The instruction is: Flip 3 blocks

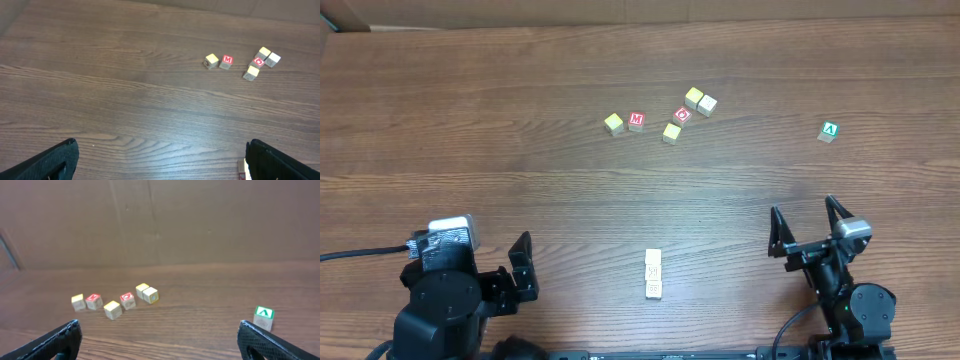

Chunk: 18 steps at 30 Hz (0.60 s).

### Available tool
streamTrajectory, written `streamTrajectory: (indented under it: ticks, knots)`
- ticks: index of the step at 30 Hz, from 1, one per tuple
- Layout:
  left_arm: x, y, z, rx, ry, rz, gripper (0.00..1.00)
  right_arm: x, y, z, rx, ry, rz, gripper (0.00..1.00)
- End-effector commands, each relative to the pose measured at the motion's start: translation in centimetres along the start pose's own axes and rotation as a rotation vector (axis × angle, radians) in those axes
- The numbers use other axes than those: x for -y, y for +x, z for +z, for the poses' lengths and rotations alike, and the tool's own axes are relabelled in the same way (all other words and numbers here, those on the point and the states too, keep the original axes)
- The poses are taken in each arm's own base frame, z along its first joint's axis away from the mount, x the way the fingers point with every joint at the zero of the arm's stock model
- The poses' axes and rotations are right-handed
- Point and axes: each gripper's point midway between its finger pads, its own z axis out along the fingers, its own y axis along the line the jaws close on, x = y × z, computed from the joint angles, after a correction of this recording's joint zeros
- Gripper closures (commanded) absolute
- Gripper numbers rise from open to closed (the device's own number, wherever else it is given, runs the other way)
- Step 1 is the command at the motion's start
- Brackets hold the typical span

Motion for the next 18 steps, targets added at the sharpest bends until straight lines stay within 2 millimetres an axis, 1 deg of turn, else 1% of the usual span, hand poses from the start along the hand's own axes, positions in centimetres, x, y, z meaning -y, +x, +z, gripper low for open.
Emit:
streamTrajectory:
  ticks: [1, 6, 18]
  knots:
    - [-0.02, -0.08, -0.11, 0.005, 0.002, -0.012, 0.00, -0.31, 0.25, -0.01, 0.001, -0.022, -0.055, 0.00]
    - [-0.02, -0.08, -0.11, 0.005, 0.002, -0.012, 0.00, -0.29, 0.26, -0.01, 0.001, -0.022, -0.027, 0.00]
    - [-0.02, -0.08, -0.11, 0.005, 0.002, -0.012, 0.00, -0.31, 0.22, -0.01, 0.002, -0.022, -0.028, 0.00]
